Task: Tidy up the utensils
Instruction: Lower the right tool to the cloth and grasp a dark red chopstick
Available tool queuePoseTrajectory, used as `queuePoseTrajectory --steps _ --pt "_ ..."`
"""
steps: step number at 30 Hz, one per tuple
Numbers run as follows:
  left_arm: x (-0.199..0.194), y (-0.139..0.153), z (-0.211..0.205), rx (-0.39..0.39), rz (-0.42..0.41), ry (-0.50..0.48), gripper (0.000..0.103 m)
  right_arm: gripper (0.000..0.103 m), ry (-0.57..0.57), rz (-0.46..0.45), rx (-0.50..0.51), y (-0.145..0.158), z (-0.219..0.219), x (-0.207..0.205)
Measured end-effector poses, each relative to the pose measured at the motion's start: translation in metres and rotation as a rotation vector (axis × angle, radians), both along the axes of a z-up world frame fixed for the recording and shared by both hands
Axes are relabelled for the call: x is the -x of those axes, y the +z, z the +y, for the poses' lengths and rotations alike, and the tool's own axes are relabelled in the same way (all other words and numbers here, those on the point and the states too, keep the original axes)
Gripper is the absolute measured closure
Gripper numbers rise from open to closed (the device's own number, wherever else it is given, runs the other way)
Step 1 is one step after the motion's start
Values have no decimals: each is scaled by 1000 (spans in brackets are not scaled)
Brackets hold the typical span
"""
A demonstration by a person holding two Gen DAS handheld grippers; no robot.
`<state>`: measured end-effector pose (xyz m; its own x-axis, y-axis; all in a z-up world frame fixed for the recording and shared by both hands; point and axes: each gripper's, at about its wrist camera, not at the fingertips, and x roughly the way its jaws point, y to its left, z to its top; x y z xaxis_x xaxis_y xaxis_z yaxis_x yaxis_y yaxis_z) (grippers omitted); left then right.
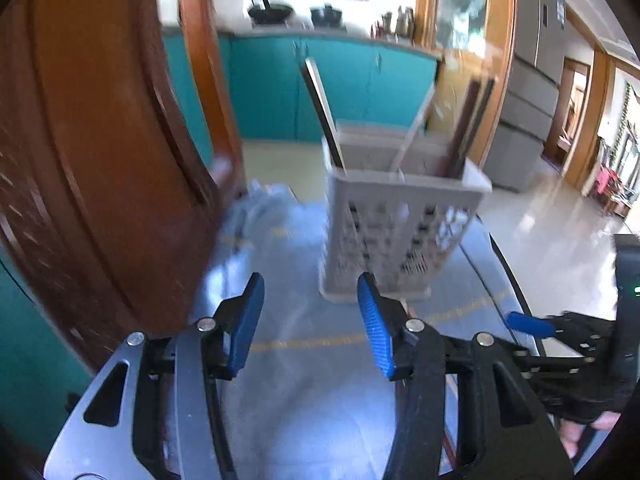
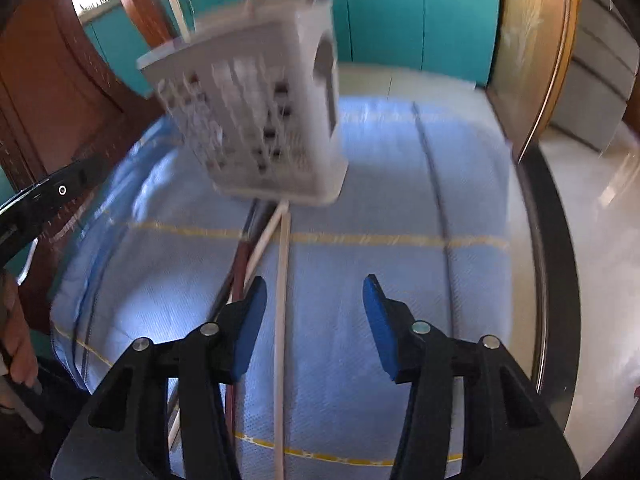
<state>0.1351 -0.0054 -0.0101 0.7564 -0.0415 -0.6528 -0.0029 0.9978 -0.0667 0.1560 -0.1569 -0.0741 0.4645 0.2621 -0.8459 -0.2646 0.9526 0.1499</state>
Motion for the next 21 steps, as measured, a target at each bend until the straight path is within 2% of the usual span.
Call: queuePoseTrajectory --steps 4,7,10,15,16,21 --pt "-7 -18 -6 20 100 -32 54 62 34 27 23 -13 13 6" --pt "-10 -24 -8 1 125 -21 54 64 102 32 10 -12 26 13" --pt "-15 -25 -6 11 139 -8 54 66 165 56 44 -19 43 22" --pt "-17 -29 0 30 167 10 54 81 191 77 79 -31 59 28" --pt "-17 -29 0 29 170 9 54 92 190 69 93 -32 61 30" --pt "-17 -32 -3 23 187 0 52 97 160 95 28 -31 54 29"
